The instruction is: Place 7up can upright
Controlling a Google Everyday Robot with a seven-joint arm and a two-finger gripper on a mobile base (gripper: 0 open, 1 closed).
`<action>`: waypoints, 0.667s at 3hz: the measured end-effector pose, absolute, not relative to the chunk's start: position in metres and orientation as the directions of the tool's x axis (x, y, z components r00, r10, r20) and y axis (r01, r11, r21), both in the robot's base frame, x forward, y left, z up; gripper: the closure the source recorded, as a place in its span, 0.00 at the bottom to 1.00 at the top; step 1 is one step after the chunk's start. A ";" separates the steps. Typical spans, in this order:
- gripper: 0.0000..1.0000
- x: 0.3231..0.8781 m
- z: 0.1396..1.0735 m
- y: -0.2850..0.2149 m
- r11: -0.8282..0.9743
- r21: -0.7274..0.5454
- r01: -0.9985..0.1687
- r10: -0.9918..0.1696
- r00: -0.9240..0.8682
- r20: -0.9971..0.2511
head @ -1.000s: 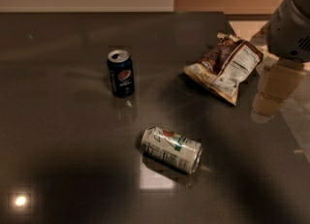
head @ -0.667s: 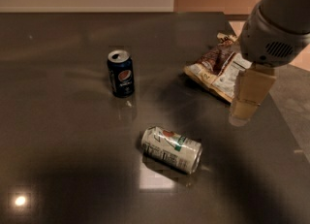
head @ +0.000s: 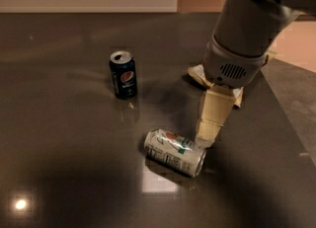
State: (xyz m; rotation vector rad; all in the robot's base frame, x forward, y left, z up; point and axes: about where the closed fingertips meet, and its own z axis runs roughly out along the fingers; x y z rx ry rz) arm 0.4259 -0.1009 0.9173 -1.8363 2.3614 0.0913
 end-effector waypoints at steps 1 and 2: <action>0.00 0.415 0.900 -0.079 0.279 -0.018 -0.960 -0.953 -0.275 -0.128; 0.00 0.407 0.880 -0.059 0.297 0.002 -0.955 -0.950 -0.296 -0.099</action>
Offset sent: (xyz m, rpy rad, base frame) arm -0.0320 0.0599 -0.0629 -0.0790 0.1097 -0.0743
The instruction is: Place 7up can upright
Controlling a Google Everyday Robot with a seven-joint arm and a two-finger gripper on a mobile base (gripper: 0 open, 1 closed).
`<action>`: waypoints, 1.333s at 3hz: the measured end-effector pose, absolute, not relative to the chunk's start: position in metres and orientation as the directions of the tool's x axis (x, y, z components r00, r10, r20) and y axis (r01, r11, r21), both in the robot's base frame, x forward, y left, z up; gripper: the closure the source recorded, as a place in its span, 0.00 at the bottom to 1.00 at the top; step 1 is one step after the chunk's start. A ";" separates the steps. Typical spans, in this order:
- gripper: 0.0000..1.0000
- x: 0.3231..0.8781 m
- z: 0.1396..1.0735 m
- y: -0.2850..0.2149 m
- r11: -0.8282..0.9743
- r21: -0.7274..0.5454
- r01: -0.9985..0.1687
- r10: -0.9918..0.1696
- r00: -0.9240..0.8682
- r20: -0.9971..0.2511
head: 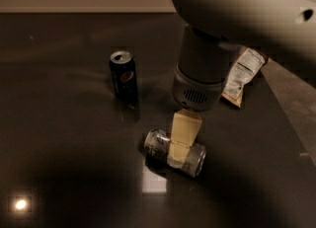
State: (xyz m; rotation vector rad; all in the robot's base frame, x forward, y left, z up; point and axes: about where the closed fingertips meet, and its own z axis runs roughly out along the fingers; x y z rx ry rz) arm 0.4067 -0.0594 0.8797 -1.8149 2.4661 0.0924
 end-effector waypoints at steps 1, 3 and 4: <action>0.00 0.401 0.864 -0.045 0.306 0.022 -0.952 -0.948 -0.307 -0.080; 0.00 0.393 0.846 -0.027 0.310 0.050 -0.950 -0.948 -0.312 -0.058; 0.18 0.390 0.843 -0.020 0.304 0.059 -0.951 -0.950 -0.307 -0.054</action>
Offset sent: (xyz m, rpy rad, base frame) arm -0.0170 0.0339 -0.0416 -0.0361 0.0803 -0.0217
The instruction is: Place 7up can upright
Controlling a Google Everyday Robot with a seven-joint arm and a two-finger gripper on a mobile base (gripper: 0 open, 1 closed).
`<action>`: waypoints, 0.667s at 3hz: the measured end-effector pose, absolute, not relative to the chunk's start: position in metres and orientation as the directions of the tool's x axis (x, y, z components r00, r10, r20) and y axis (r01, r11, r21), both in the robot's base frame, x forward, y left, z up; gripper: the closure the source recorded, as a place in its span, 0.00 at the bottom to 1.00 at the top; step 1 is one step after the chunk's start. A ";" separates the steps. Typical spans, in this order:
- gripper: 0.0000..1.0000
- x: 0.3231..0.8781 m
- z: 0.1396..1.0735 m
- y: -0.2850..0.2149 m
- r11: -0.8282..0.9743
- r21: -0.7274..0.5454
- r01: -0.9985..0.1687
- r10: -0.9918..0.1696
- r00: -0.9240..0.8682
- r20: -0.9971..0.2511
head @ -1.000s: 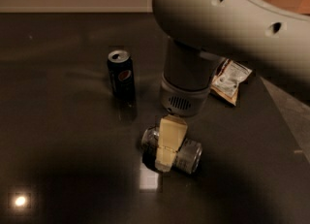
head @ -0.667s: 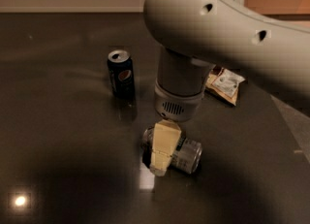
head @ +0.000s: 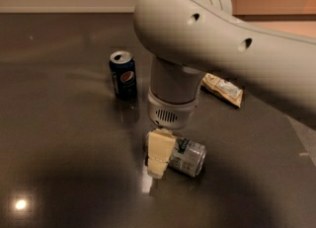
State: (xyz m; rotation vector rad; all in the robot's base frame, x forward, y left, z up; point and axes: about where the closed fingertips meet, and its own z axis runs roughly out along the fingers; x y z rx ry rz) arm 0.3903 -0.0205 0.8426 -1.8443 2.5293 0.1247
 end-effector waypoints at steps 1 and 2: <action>0.41 0.389 0.841 -0.017 0.300 0.065 -0.952 -0.951 -0.303 -0.054; 0.65 0.389 0.844 -0.016 0.288 0.068 -0.955 -0.954 -0.293 -0.071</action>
Offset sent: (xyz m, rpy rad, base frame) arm -0.0017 0.0039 0.0037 0.0353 0.0127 0.0275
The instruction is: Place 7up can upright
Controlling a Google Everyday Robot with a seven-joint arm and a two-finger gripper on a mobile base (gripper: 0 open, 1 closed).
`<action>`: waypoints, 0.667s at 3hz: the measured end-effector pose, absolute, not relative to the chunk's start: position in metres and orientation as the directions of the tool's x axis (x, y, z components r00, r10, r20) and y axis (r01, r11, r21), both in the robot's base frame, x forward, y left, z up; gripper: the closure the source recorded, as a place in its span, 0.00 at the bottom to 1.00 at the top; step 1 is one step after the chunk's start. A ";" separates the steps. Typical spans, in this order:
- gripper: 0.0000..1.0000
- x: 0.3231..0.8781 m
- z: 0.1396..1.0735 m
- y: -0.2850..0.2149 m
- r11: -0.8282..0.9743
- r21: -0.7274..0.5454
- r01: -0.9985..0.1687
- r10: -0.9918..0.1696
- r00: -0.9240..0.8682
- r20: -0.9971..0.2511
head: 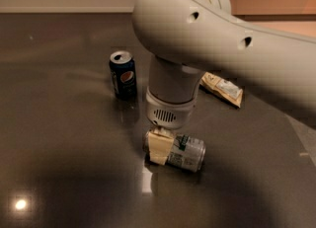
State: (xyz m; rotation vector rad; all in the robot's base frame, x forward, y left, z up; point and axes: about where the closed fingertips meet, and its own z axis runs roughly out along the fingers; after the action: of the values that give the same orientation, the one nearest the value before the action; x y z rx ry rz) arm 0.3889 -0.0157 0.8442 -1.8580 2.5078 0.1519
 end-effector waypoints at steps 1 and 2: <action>0.88 0.394 0.858 -0.014 0.263 0.055 -0.963 -0.954 -0.268 -0.136; 1.00 0.402 0.879 -0.013 0.229 0.032 -0.973 -0.934 -0.229 -0.273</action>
Offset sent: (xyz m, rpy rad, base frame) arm 0.0216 0.0038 0.0648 0.3655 -0.1566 0.0998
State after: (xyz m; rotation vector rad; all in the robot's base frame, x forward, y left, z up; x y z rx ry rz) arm 0.4021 -0.0125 0.8794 -1.8139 2.3017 0.2894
